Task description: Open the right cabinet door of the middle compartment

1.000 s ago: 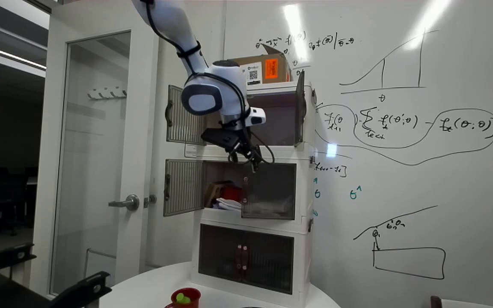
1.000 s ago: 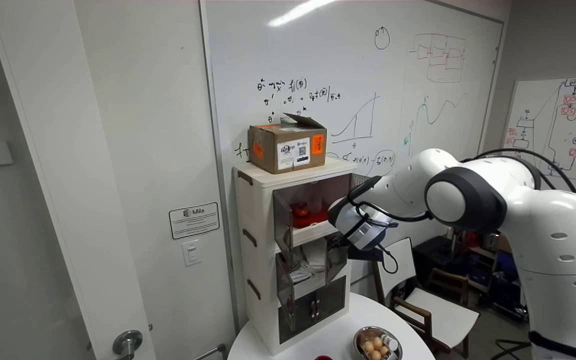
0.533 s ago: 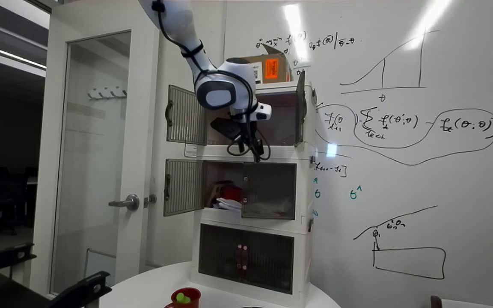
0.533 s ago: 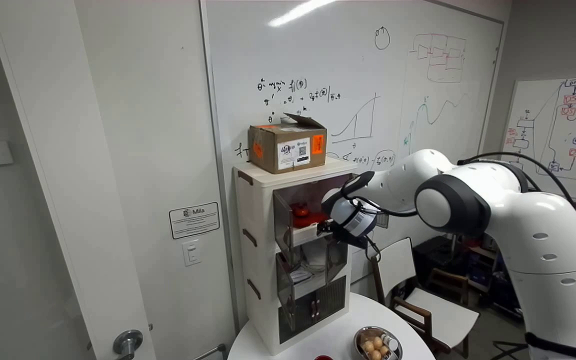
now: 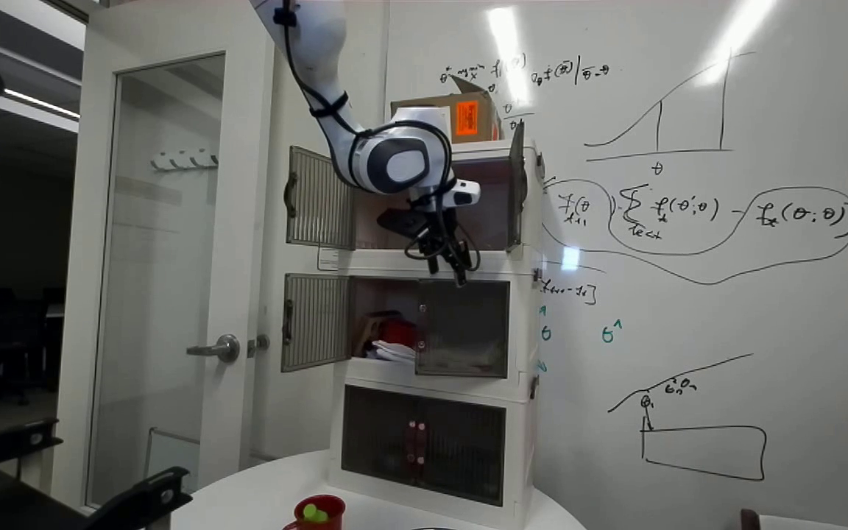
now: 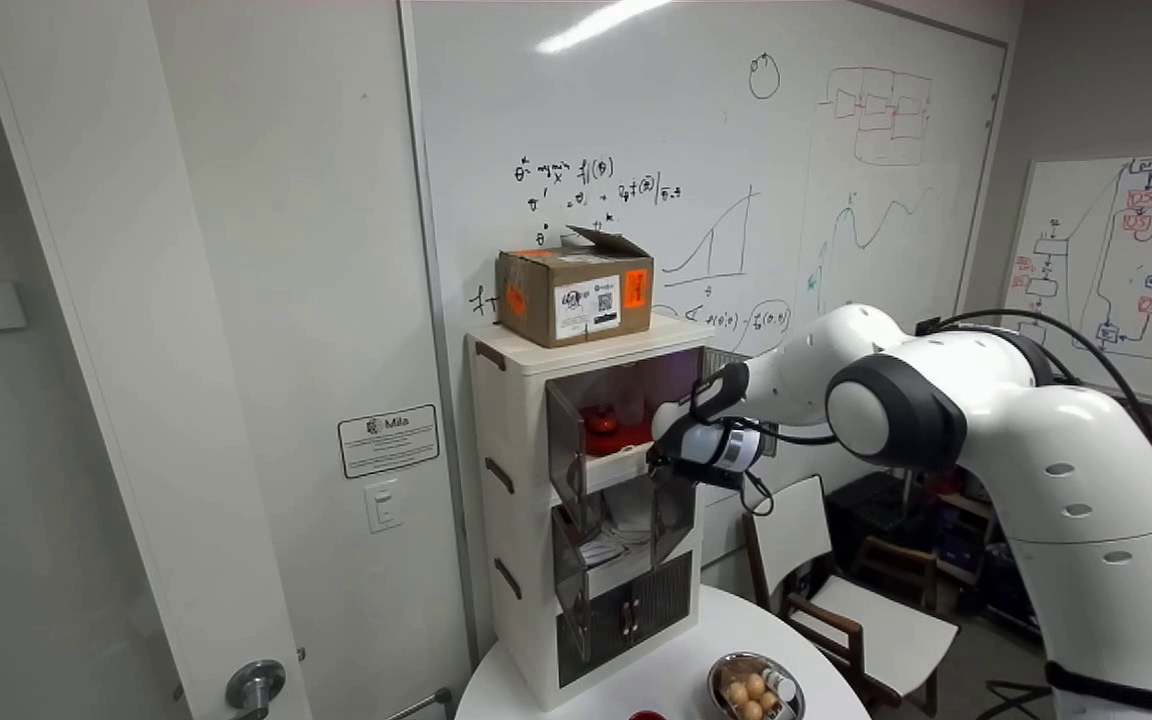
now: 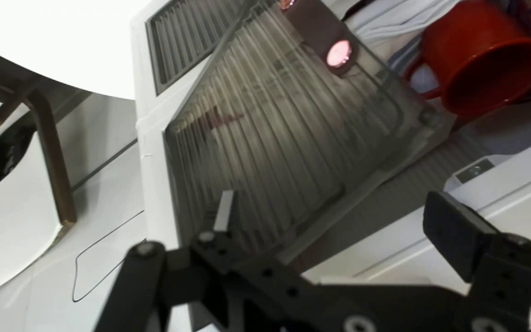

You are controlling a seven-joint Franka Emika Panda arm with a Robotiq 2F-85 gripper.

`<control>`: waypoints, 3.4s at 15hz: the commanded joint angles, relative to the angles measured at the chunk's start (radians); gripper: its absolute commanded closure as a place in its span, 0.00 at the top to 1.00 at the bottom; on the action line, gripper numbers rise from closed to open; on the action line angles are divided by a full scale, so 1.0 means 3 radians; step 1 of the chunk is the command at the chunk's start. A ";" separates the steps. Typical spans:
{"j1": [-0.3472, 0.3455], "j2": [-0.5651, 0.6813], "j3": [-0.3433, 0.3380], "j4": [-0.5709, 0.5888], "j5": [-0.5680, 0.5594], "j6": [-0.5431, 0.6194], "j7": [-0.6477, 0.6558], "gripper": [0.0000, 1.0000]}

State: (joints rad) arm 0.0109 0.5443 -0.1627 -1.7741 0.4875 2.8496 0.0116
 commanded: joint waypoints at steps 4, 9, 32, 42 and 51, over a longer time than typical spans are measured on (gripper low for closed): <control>-0.0164 0.0236 0.0112 0.0301 -0.0546 -0.0040 0.0602 1.00; -0.0195 0.0368 0.0061 0.0310 -0.0701 -0.0068 0.0729 1.00; -0.1443 -0.0634 0.0448 -0.0444 -0.0802 -0.0986 -0.1775 1.00; -0.1384 -0.1682 0.0485 -0.1043 0.0951 -0.1852 -0.2982 1.00; -0.0901 -0.2801 -0.0071 -0.2348 0.1180 -0.2099 -0.3662 1.00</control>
State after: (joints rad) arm -0.3155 -0.1444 -0.1365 -2.3079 0.7952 2.2394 -1.0075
